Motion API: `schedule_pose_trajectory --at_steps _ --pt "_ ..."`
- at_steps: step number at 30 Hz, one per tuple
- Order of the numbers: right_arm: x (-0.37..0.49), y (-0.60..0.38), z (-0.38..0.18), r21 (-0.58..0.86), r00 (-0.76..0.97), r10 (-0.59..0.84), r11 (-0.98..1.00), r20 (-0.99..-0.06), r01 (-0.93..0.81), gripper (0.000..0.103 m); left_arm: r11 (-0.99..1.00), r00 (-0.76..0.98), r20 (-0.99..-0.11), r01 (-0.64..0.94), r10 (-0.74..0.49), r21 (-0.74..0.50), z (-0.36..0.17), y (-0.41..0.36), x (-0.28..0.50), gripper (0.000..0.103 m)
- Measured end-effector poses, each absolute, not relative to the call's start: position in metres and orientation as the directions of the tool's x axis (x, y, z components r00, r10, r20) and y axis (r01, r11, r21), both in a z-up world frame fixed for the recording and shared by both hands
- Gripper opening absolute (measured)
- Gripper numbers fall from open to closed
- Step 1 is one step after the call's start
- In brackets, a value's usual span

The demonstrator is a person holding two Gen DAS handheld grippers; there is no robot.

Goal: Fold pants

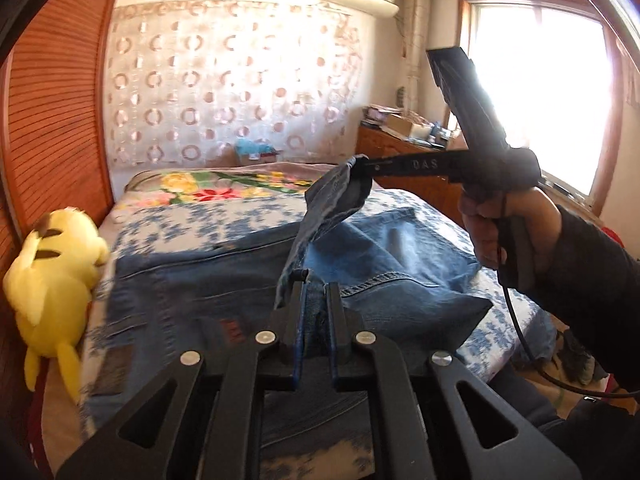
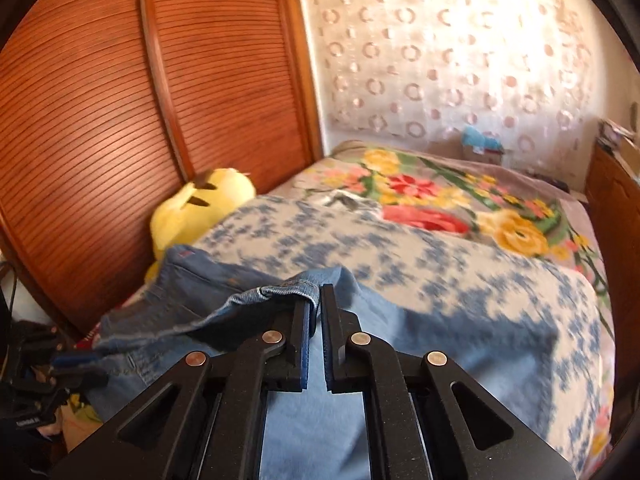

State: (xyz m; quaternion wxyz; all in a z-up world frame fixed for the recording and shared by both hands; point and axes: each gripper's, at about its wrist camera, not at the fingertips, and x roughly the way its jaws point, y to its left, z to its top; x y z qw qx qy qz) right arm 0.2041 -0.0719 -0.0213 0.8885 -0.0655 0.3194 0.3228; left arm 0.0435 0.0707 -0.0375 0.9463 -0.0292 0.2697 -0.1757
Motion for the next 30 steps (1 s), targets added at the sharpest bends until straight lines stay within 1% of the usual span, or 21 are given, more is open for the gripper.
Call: schedule_pose_trajectory --at_steps 6,13,18,23,25,27,30 --pt "0.201 -0.004 -0.02 0.074 0.531 0.581 0.714 -0.617 -0.696 0.002 0.958 0.811 -0.51 0.23 -0.287 -0.172 -0.052 0.113 0.034 0.006" --pt "0.197 0.051 -0.026 0.058 0.487 0.603 0.663 -0.632 -0.746 0.002 0.969 0.817 -0.526 0.151 -0.234 -0.195 -0.071 0.15 0.024 0.006" --pt "0.193 0.077 -0.032 0.054 0.464 0.614 0.637 -0.638 -0.769 0.002 0.972 0.817 -0.534 0.126 -0.216 -0.2 -0.077 0.161 0.017 0.006" --pt "0.193 0.096 -0.039 0.018 0.475 0.585 0.642 -0.657 -0.766 0.003 0.973 0.8 -0.561 0.122 -0.212 -0.194 -0.087 0.165 0.016 0.006" --pt "0.192 0.099 -0.042 0.016 0.468 0.572 0.645 -0.674 -0.764 0.013 0.975 0.791 -0.575 0.121 -0.209 -0.188 -0.092 0.164 0.017 0.007" --pt "0.191 0.098 -0.045 0.023 0.457 0.57 0.642 -0.683 -0.766 0.033 0.976 0.783 -0.587 0.118 -0.205 -0.183 -0.095 0.163 0.016 0.007" --pt "0.186 0.091 -0.046 0.02 0.455 0.57 0.639 -0.684 -0.769 0.04 0.977 0.775 -0.598 0.115 -0.203 -0.181 -0.099 0.163 0.014 0.008"
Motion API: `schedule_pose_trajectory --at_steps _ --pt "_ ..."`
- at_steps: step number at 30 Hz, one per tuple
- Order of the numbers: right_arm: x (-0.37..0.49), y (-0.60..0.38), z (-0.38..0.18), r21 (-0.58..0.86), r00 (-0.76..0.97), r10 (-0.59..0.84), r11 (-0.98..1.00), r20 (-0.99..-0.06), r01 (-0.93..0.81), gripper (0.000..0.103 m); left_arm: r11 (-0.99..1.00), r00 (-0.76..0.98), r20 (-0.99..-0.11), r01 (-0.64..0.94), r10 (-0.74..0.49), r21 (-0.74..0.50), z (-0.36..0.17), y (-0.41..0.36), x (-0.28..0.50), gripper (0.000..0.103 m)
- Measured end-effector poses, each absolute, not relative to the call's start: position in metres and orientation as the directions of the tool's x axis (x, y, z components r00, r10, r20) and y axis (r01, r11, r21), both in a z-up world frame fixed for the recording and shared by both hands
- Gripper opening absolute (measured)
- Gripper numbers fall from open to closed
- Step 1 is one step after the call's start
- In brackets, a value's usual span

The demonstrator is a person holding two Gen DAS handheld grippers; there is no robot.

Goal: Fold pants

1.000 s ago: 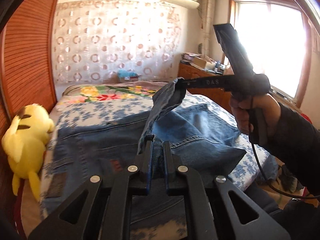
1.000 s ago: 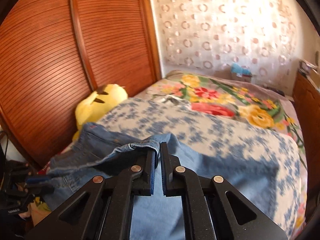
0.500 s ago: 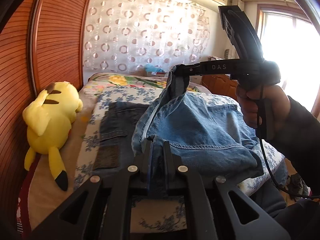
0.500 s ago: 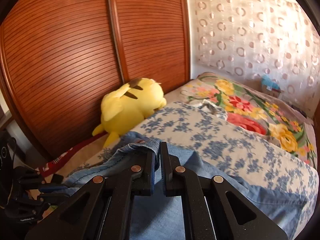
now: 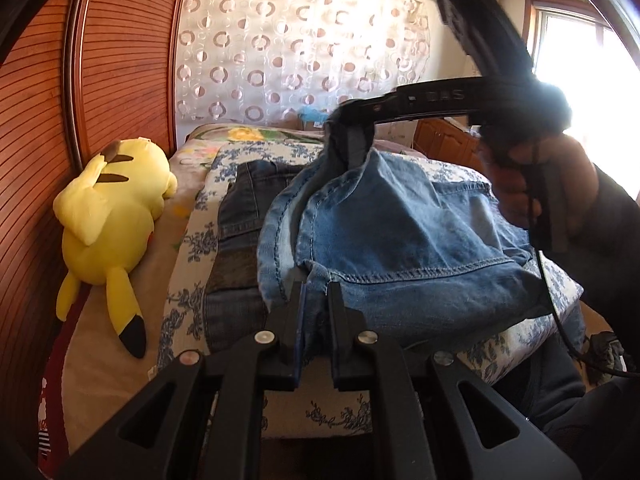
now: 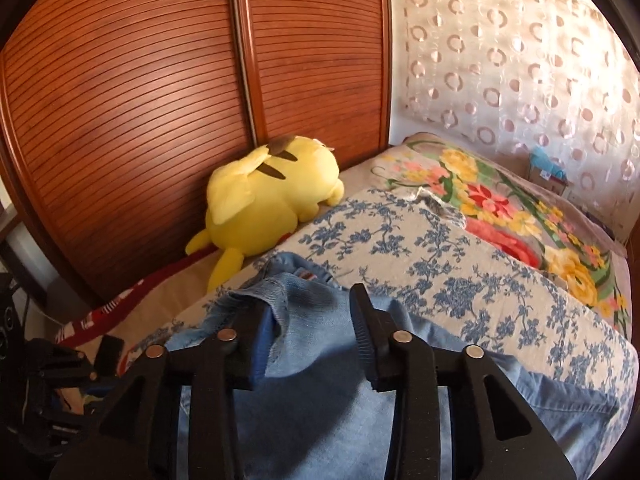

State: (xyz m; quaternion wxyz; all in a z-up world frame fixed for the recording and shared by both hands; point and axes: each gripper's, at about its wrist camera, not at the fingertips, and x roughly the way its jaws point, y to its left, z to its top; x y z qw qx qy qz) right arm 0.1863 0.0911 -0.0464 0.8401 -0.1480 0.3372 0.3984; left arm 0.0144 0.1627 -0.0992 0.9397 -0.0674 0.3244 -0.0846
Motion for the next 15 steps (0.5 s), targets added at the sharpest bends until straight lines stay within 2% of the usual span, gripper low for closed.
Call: schedule_pose_trajectory --at_steps 5,8,15 --pt "0.18 0.069 -0.049 0.042 0.453 0.578 0.646 -0.679 -0.762 0.048 0.979 0.768 -0.611 0.111 -0.194 -0.172 -0.103 0.161 0.014 0.008" --pt "0.177 0.061 -0.05 0.067 0.432 0.596 0.635 -0.677 -0.77 0.057 0.981 0.763 -0.619 0.104 -0.185 -0.165 -0.104 0.159 0.015 0.009" --pt "0.163 0.041 -0.048 0.082 0.434 0.613 0.633 -0.66 -0.77 0.064 0.983 0.758 -0.628 0.09 -0.172 -0.161 -0.103 0.158 0.017 0.012"
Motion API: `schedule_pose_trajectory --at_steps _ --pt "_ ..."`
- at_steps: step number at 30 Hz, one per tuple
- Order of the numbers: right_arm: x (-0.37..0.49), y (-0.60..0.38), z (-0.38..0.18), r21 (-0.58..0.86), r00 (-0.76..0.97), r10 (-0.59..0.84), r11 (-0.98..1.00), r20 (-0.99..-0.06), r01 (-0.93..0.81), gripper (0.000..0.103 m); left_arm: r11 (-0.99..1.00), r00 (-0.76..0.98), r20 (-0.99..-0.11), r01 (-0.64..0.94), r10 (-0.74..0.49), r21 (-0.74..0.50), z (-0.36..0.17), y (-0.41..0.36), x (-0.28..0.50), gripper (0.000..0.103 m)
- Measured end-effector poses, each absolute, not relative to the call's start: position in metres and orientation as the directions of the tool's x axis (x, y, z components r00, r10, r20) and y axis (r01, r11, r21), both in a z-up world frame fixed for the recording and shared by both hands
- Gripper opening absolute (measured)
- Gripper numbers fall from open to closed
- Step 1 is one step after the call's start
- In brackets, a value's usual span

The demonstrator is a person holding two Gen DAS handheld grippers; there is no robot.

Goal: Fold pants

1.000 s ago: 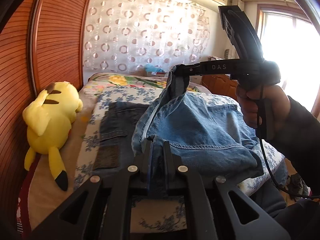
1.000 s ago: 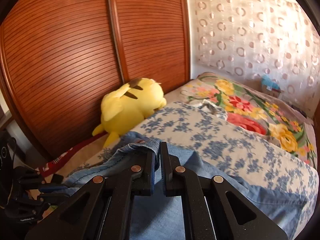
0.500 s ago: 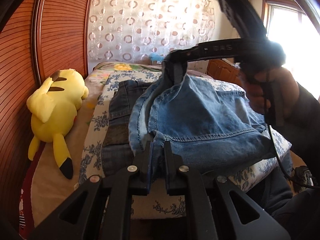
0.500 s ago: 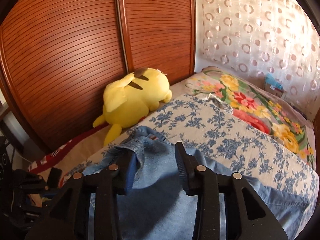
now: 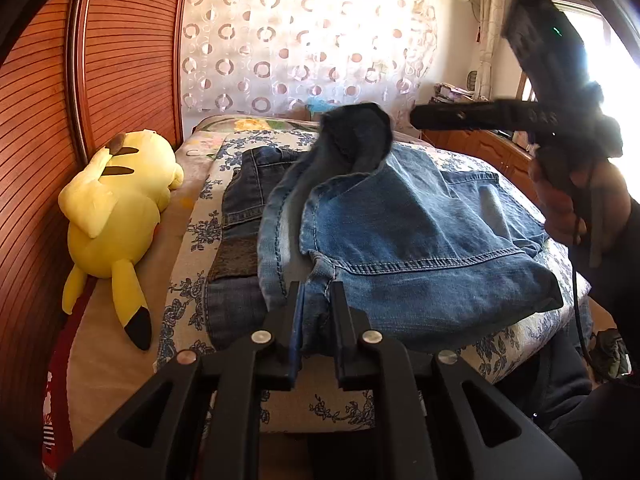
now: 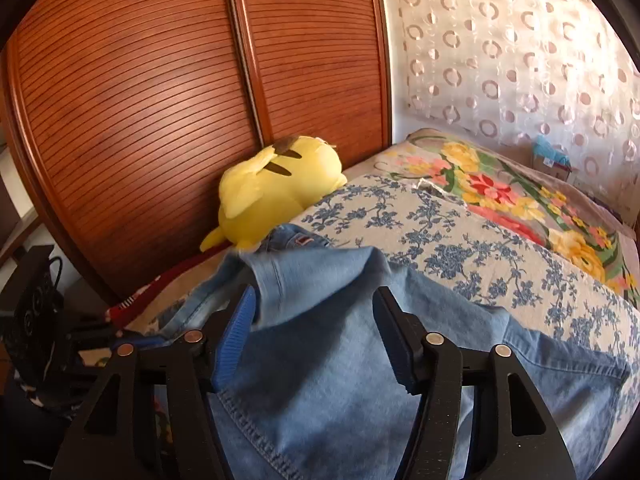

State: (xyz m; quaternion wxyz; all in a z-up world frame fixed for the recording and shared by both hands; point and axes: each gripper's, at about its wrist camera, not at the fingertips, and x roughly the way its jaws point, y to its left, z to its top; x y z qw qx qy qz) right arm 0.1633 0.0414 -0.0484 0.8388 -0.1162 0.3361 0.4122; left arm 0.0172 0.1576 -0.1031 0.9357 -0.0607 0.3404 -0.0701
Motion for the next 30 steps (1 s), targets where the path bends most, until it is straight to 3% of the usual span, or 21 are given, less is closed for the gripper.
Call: schedule_pose_trajectory --at_steps 15,21,30 --pt "0.142 -0.022 -0.096 0.008 0.519 0.469 0.747 -0.715 -0.664 0.066 0.985 0.764 -0.624 0.089 -0.162 -0.147 -0.097 0.157 0.019 0.017" --pt "0.128 -0.049 -0.109 0.022 0.528 0.45 0.776 -0.72 -0.63 0.066 0.983 0.766 -0.618 0.103 -0.177 -0.153 -0.095 0.153 0.016 0.034" --pt "0.114 -0.069 -0.12 0.045 0.544 0.444 0.801 -0.712 -0.597 0.066 0.985 0.738 -0.653 0.101 -0.168 -0.139 -0.1 0.144 0.035 0.036"
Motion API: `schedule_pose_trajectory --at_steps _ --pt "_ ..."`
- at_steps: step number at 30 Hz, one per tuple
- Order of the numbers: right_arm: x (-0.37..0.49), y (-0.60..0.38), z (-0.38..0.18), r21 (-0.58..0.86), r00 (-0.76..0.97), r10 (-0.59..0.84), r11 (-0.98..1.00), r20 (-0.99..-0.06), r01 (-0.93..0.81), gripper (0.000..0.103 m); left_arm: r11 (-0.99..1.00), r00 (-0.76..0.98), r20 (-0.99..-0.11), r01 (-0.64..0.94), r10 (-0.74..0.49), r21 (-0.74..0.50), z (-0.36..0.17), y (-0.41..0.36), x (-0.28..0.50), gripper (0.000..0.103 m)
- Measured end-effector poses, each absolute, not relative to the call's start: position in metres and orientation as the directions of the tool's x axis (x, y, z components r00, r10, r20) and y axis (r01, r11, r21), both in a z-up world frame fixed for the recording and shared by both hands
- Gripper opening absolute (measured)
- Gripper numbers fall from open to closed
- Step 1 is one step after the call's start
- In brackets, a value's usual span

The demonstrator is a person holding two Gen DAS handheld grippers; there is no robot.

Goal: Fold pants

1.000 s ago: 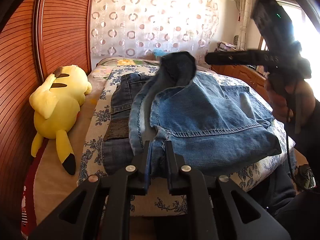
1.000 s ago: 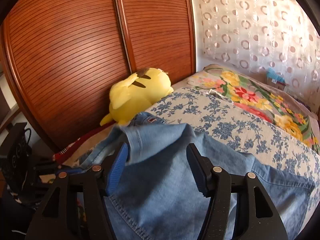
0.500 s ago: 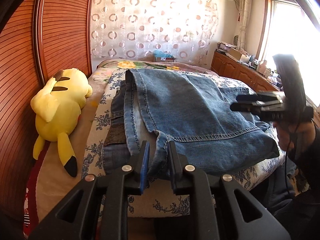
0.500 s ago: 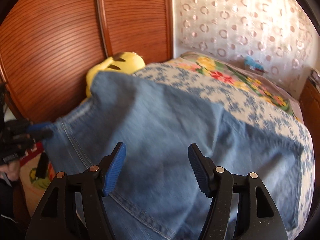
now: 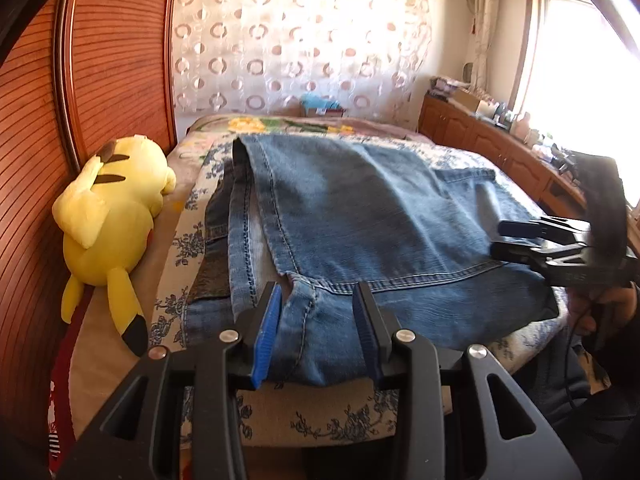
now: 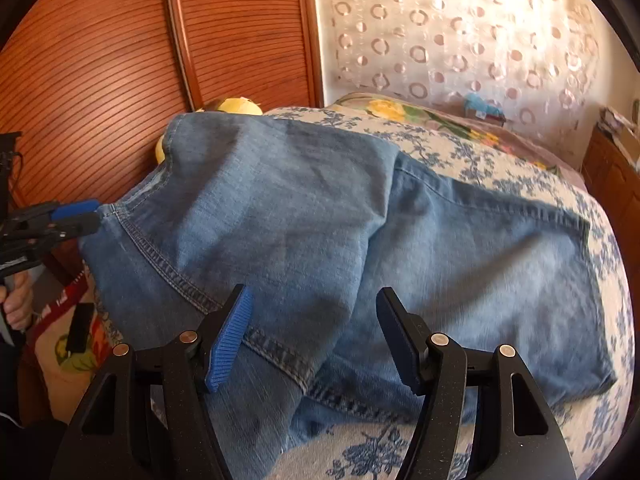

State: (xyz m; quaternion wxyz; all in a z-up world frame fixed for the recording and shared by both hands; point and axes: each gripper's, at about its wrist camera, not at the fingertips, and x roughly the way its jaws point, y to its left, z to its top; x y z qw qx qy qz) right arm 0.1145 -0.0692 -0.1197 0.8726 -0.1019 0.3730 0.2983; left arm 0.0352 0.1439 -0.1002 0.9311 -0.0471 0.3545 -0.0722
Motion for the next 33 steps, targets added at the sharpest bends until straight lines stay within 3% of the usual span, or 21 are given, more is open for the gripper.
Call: schedule_pose_trajectory --at_steps 5,8,12,15,18,33 --pt "0.108 -0.08 -0.12 0.068 0.55 0.449 0.814 -0.704 -0.577 0.066 0.984 0.734 -0.657 0.103 -0.173 -0.145 -0.108 0.143 0.041 0.035" --pt "0.105 -0.086 -0.12 0.075 0.551 0.448 0.818 -0.704 -0.57 0.066 0.984 0.724 -0.669 0.087 -0.168 -0.153 -0.112 0.145 0.042 0.029" --pt "0.101 -0.088 -0.12 0.087 0.551 0.454 0.82 -0.701 -0.566 0.066 0.985 0.736 -0.656 0.096 -0.168 -0.144 -0.11 0.143 0.036 0.01" --pt "0.099 -0.088 -0.122 0.098 0.545 0.463 0.818 -0.699 -0.567 0.066 0.982 0.762 -0.623 0.1 -0.177 -0.157 -0.101 0.145 0.028 0.004" --pt "0.098 -0.088 -0.123 0.109 0.536 0.472 0.812 -0.7 -0.573 0.066 0.983 0.795 -0.585 0.075 -0.159 -0.165 -0.092 0.151 0.019 0.004" --pt "0.088 -0.084 -0.113 0.111 0.539 0.487 0.804 -0.687 -0.585 0.066 0.991 0.767 -0.635 0.008 -0.091 -0.132 -0.11 0.162 0.023 0.005"
